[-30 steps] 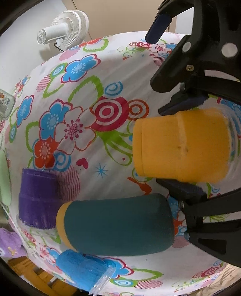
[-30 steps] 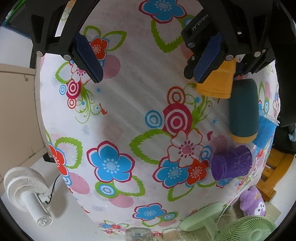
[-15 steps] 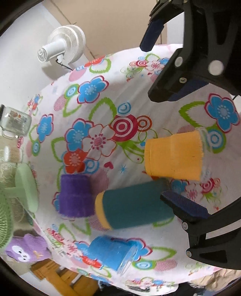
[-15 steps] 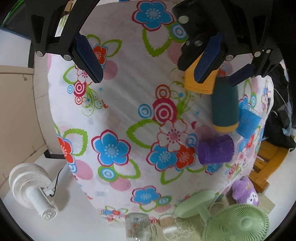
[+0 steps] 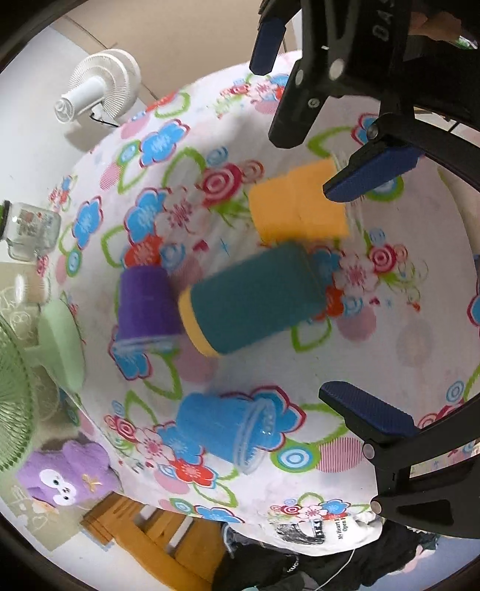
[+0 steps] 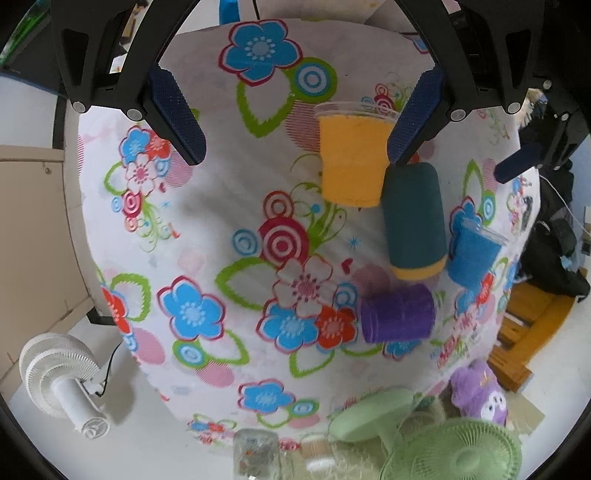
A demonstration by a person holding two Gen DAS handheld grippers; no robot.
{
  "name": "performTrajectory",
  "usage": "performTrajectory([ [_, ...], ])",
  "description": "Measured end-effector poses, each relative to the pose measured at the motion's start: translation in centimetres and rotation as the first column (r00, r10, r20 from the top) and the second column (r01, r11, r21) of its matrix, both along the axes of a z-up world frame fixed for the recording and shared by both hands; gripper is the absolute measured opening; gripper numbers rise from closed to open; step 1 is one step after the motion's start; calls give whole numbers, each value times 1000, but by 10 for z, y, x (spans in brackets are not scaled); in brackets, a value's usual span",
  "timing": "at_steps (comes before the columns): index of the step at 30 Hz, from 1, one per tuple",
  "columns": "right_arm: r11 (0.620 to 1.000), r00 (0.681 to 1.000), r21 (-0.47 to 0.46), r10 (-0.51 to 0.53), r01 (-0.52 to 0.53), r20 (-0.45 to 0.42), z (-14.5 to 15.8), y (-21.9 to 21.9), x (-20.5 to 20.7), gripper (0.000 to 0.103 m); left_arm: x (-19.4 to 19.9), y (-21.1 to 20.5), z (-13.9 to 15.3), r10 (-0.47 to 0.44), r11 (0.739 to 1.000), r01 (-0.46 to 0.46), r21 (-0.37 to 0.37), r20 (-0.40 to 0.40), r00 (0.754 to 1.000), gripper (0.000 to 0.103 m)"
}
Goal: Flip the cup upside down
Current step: 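Lift the orange cup with the right tool and rotate it, then turn the orange cup rim-down with the right tool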
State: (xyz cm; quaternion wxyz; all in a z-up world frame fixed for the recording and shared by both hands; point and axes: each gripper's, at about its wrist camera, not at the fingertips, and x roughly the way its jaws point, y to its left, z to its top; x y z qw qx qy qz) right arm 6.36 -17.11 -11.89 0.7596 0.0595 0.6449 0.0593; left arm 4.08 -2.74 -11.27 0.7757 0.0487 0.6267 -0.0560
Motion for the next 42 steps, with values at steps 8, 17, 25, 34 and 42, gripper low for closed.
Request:
performTrajectory([
  [8, 1000, 997, -17, 1, -2, -72, -34, 31, 8, 96, 5, 18, -24, -49, 999, 50, 18, -34, 998, 99],
  [17, 998, 987, -30, -50, 46, -154, -62, 41, 21, 84, 17, 26, -40, -98, 995, 97, -6, -73, 993, 99],
  [25, 998, 967, -54, -48, 35, -250, -88, 51, 27, 65, 25, 30, -54, -112, 994, 111, -14, -119, 987, 99],
  [34, 998, 985, -62, -23, 12, -171, -64, 57, 25, 64, 23, 26, -46, -102, 995, 99, -25, -115, 988, 99],
  [42, 998, 1000, -66, -12, 11, -22, -20, 46, 14, 64, 9, 23, -18, -73, 997, 73, -14, -59, 996, 99],
])
